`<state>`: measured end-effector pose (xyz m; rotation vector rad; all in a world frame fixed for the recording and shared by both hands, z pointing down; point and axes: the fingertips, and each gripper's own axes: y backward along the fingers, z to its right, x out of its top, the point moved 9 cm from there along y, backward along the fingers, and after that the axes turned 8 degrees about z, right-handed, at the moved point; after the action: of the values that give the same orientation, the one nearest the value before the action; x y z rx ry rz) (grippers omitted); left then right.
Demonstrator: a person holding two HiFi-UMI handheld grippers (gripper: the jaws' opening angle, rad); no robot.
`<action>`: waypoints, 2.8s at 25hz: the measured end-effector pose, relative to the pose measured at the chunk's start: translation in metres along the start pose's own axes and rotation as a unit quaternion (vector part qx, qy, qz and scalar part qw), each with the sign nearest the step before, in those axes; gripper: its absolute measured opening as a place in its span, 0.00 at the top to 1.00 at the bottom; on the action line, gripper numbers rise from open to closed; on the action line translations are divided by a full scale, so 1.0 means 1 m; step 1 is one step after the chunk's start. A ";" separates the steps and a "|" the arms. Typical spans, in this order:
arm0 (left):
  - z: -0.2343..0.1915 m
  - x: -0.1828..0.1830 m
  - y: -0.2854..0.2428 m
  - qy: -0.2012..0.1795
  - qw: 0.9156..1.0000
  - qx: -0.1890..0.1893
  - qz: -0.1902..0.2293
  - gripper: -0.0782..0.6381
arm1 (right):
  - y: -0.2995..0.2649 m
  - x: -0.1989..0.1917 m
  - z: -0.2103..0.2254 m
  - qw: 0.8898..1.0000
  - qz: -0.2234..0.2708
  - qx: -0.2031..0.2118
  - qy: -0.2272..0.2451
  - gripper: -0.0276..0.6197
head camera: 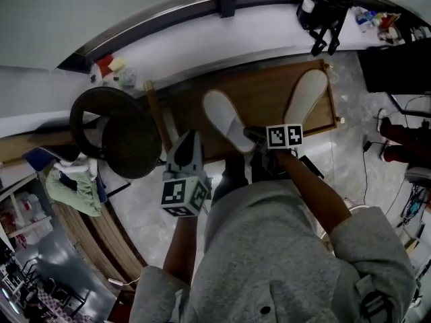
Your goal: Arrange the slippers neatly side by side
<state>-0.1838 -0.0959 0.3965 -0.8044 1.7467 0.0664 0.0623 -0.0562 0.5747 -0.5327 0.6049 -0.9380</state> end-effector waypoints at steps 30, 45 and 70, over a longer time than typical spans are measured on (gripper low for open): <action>0.088 -0.014 -0.037 -0.030 0.999 -0.012 -0.028 0.85 | 0.095 0.047 0.060 0.992 0.104 0.075 -0.012 0.72; 0.192 -0.023 -0.074 -0.079 0.994 -0.044 -0.056 0.85 | 0.182 0.074 0.227 0.964 0.215 -0.082 -0.130 0.73; 0.208 -0.024 -0.069 -0.092 0.993 0.005 -0.070 0.85 | 0.135 0.094 0.201 0.965 0.218 0.045 -0.139 0.69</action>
<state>0.0297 -0.0471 0.3700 -0.8841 1.5127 0.0366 0.3201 -0.0392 0.6069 -0.4163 0.3978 -0.4600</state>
